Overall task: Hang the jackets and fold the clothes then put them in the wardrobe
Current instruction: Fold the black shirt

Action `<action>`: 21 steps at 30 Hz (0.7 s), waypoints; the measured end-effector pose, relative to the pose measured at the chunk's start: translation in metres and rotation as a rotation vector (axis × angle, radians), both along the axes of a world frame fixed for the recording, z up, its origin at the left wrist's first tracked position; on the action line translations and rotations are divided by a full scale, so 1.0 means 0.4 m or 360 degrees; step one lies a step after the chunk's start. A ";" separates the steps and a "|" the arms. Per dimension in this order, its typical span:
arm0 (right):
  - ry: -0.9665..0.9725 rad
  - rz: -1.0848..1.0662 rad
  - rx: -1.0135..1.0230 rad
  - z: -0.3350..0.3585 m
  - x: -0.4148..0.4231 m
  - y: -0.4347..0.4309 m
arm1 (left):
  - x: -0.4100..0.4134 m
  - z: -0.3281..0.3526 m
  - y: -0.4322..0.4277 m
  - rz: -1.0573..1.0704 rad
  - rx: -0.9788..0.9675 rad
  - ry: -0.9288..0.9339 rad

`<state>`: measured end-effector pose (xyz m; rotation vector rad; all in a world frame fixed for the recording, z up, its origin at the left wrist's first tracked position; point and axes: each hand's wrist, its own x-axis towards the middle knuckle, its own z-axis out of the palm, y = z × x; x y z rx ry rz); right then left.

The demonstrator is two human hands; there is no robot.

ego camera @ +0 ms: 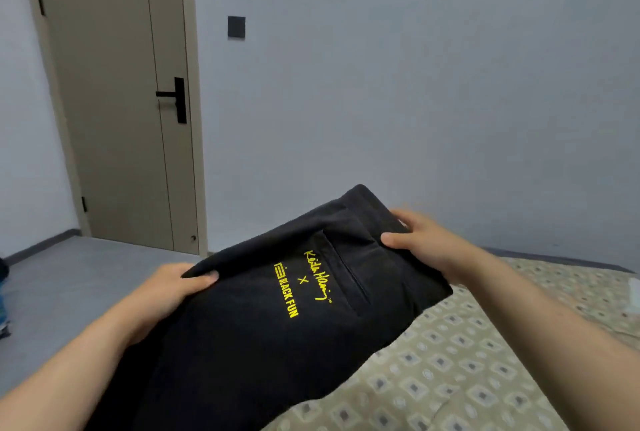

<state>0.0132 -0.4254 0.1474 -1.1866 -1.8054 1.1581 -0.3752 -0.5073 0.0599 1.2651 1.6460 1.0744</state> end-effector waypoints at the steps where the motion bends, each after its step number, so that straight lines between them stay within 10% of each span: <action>1: -0.0031 -0.0033 -0.0045 -0.053 0.014 0.007 | 0.007 -0.006 0.018 -0.0039 -0.0061 0.0119; 12: -0.0198 -0.0352 -0.0565 -0.529 0.101 0.082 | 0.131 -0.341 0.237 -0.0252 -0.0511 0.0722; 21: -0.0311 -0.1069 -0.0642 -0.634 0.425 0.157 | 0.396 -0.402 0.364 -0.0477 0.0072 0.0954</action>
